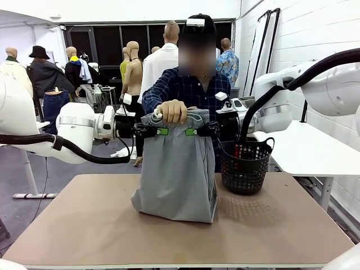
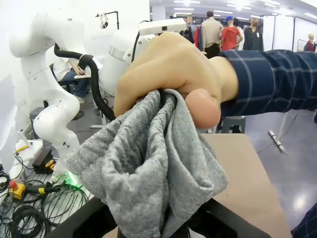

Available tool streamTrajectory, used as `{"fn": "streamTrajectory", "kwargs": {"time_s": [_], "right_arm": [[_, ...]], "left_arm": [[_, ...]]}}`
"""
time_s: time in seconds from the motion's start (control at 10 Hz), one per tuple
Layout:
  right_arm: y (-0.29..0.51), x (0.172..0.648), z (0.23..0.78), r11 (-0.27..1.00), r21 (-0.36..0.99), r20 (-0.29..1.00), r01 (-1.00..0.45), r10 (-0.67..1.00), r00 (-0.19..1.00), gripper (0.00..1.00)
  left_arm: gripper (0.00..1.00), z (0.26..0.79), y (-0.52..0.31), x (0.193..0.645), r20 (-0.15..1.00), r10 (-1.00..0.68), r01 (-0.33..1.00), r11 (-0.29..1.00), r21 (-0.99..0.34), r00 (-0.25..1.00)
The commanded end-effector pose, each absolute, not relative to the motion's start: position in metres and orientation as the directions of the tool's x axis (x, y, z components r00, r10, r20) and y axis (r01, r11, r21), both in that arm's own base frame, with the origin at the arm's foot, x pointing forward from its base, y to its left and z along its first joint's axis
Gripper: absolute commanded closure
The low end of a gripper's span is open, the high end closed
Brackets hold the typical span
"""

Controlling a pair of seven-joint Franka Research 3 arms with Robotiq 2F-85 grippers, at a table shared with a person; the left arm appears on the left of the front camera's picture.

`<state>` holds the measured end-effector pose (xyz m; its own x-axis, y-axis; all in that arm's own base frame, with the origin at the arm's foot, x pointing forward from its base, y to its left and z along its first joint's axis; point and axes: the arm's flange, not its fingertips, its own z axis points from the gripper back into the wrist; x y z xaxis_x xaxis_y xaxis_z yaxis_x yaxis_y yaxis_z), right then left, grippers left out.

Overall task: Fold the training pants.
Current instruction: Release the ends of the Training pants and then grab the overlapped ends, then fold the Training pants in half.

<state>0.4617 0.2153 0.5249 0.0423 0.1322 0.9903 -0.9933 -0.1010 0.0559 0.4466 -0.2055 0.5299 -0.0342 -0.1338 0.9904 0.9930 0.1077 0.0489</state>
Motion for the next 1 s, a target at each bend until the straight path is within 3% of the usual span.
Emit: {"fn": "streamTrajectory", "kwargs": {"time_s": [0.0,0.9], "right_arm": [[0.2157,0.4603,0.5282,-0.103,0.051,0.991,-0.993,0.131,0.037,1.0],[0.2157,0.4603,0.5282,-0.103,0.051,0.991,-0.993,0.131,0.037,1.0]], "left_arm": [[1.0,0.5305,-0.2038,0.4416,0.989,-0.124,0.992,0.088,0.086,-0.075],[1.0,0.5305,-0.2038,0.4416,0.989,-0.124,0.992,0.088,0.086,-0.075]]}}
